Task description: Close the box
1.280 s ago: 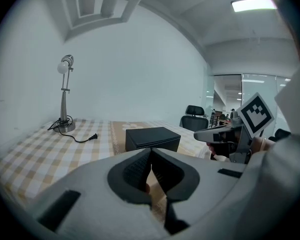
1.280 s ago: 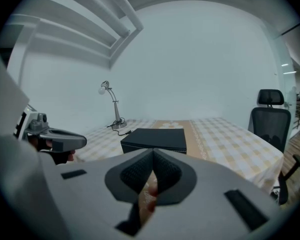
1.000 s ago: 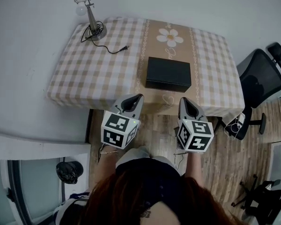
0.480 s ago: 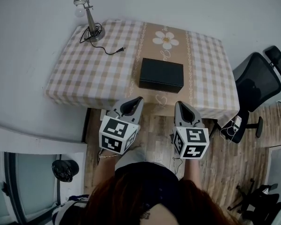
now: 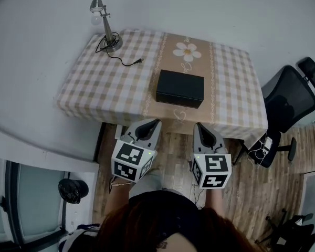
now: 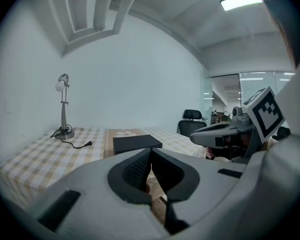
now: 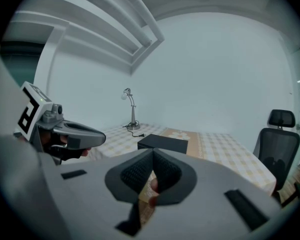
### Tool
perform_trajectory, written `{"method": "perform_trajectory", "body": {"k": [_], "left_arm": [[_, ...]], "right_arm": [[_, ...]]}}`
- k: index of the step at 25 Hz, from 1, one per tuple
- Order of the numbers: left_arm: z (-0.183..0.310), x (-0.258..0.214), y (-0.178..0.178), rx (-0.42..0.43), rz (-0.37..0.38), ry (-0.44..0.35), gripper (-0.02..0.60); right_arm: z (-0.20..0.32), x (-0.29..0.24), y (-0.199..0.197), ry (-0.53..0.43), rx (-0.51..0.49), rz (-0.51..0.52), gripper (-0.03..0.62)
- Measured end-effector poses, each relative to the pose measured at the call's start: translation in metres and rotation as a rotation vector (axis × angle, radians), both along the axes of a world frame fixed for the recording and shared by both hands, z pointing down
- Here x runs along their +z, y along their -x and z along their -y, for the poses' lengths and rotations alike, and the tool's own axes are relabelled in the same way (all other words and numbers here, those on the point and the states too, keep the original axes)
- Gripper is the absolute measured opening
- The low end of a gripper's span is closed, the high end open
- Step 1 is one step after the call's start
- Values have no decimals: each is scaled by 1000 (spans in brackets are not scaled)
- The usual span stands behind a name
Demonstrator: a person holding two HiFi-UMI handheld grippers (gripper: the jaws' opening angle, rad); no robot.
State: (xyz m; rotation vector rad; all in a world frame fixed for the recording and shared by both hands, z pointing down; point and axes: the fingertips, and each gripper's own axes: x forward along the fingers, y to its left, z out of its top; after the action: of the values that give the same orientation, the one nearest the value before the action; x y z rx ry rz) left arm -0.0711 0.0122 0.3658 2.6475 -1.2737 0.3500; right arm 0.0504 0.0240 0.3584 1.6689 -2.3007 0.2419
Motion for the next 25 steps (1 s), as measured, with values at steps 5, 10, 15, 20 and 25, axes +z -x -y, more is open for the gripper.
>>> {"method": "perform_trajectory", "body": {"k": [5,10,15,20,25], "left_arm": [[-18,-4,-4,-5,9,-9,21],[-37,-9,-6,-11,13,-22,21],[-54,-11,-9,-12,14,-28,21],[-68,-12,-14,-10,15,-36,21],[-82,-12,-20,-8,16,-40,21]], "right_arm": [[-18,-6,0,-9,-15,2,17],[-38,-9,-2,-18,-23,0,17],[-56,-11,-5,-24,-26,-1,17],[-70,-13,-9,-34,-30,-7,17],[-84,-12,-14,-35,-34,-9,17]]}}
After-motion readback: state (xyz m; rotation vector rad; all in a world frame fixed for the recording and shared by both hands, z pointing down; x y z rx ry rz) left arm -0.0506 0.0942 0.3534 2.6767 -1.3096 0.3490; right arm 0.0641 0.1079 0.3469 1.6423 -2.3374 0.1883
